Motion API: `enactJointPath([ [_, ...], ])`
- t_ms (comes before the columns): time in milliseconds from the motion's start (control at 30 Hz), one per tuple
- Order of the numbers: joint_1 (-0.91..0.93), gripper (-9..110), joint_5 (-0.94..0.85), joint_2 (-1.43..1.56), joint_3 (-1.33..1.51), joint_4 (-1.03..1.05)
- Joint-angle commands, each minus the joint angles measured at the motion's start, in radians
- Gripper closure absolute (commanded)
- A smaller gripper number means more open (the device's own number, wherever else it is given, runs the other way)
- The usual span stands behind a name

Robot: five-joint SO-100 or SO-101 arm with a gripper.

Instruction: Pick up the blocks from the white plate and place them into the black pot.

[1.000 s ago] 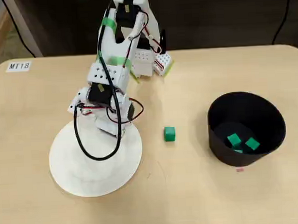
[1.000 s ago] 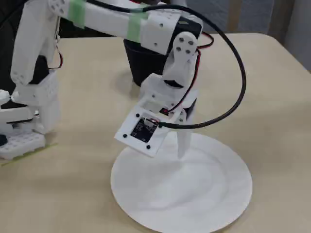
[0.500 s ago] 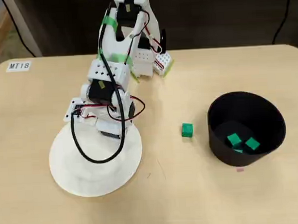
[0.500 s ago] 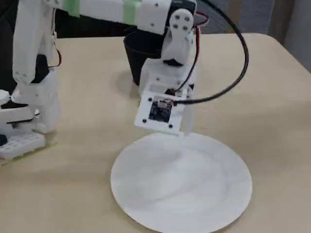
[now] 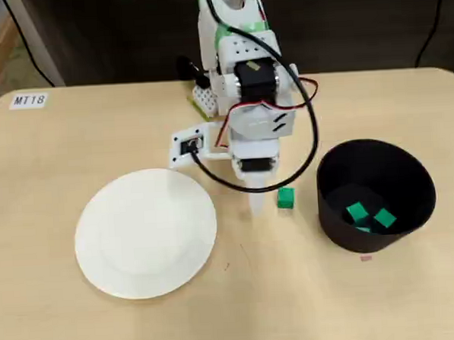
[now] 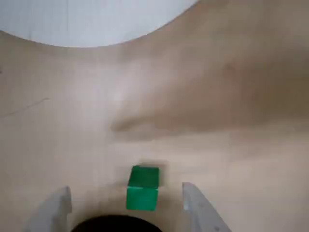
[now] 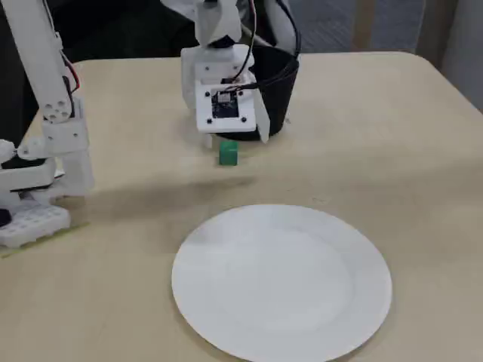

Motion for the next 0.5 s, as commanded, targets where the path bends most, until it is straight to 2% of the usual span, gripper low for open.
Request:
enactJointPath([
  [0, -0.067, 68, 0.058, 0.026, 0.015, -0.064],
  [467, -0.120, 72, 0.153, -0.118, 0.006, -0.196],
])
